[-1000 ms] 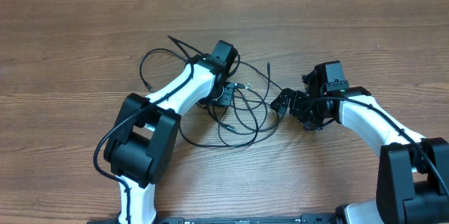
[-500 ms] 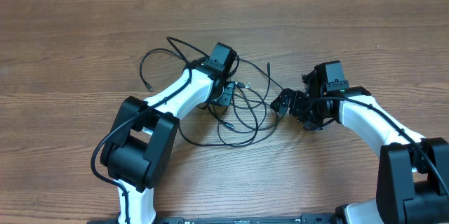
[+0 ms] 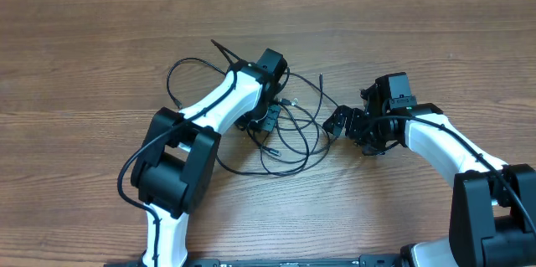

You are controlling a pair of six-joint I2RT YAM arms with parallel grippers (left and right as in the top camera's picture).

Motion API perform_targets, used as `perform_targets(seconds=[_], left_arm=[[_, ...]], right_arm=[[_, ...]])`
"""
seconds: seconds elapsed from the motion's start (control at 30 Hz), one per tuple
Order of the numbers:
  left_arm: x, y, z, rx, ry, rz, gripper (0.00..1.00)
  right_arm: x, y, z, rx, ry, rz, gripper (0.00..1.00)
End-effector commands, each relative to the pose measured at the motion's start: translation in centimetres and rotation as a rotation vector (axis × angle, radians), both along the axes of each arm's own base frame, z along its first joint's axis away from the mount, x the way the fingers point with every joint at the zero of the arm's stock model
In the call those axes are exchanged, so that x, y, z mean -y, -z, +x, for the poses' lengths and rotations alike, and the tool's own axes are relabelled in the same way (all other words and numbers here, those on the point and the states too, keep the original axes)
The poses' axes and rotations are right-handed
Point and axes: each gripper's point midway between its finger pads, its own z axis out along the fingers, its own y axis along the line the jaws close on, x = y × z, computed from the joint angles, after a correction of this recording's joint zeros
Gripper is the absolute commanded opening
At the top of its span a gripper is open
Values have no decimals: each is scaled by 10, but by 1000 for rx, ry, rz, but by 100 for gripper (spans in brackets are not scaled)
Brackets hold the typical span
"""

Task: Untangle cables
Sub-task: 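Lift the left gripper high and swing it far left, pulling one cable out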

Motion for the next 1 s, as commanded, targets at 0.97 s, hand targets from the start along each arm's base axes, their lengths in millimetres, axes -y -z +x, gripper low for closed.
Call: perform_targets(seconds=[0.97], left_arm=[[-2,-445,-3,1056,-66,-620,4]], right_arm=[[-1,-8,11,32,2,10,100]])
